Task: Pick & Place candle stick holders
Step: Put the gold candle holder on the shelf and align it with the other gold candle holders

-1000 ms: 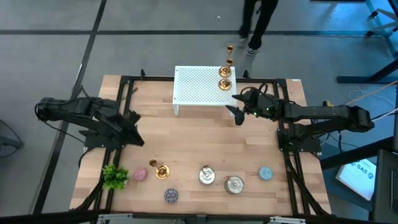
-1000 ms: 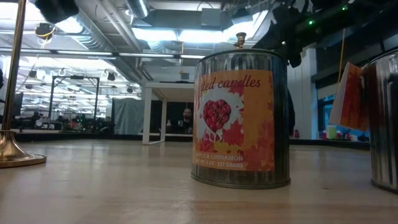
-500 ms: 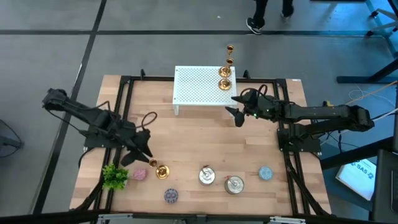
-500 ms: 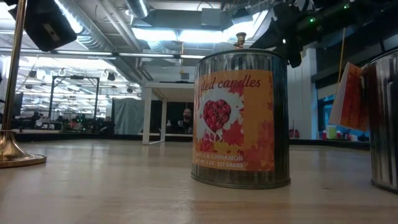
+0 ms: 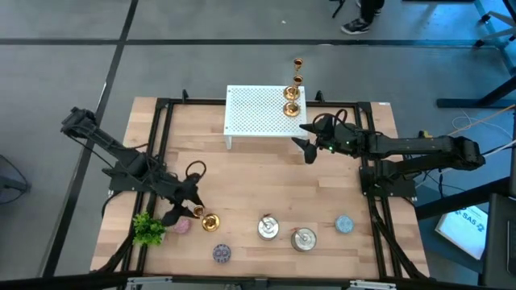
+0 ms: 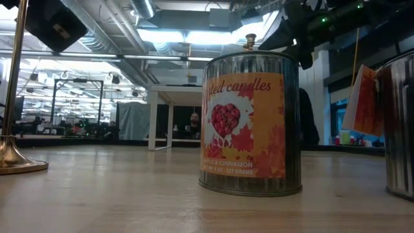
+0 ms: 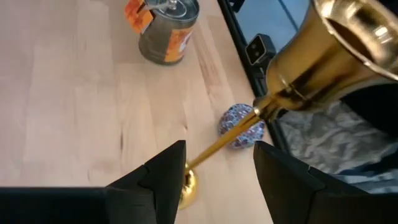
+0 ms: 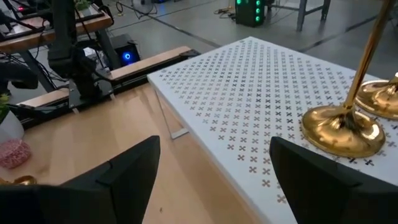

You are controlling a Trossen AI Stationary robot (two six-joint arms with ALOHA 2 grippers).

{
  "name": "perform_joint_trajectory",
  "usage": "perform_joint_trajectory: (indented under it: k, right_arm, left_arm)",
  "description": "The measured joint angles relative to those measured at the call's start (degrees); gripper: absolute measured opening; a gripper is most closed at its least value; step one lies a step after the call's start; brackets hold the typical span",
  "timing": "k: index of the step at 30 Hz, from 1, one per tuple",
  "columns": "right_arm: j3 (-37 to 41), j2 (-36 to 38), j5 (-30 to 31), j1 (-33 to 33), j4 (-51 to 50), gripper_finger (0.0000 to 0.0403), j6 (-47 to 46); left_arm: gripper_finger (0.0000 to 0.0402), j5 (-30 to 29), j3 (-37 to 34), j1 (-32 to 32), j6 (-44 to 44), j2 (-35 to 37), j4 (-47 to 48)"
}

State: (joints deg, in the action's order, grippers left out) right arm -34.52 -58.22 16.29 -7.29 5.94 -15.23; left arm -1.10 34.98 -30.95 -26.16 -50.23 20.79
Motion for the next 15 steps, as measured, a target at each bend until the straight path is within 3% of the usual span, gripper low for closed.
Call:
perform_joint_trajectory:
  k: [9, 15]
  right_arm:
    - [0.0, 0.0, 0.0, 0.0, 0.9, 0.0307, 1.8]
    - [0.0, 0.0, -1.0, 0.0, 0.8, 0.0307, 1.8]
  left_arm:
    - [0.0179, -4.2, 0.0, -2.9, 5.8, -5.9, -5.3]
    - [0.0115, -5.4, 0.0, -3.1, 5.9, -7.1, -6.0]
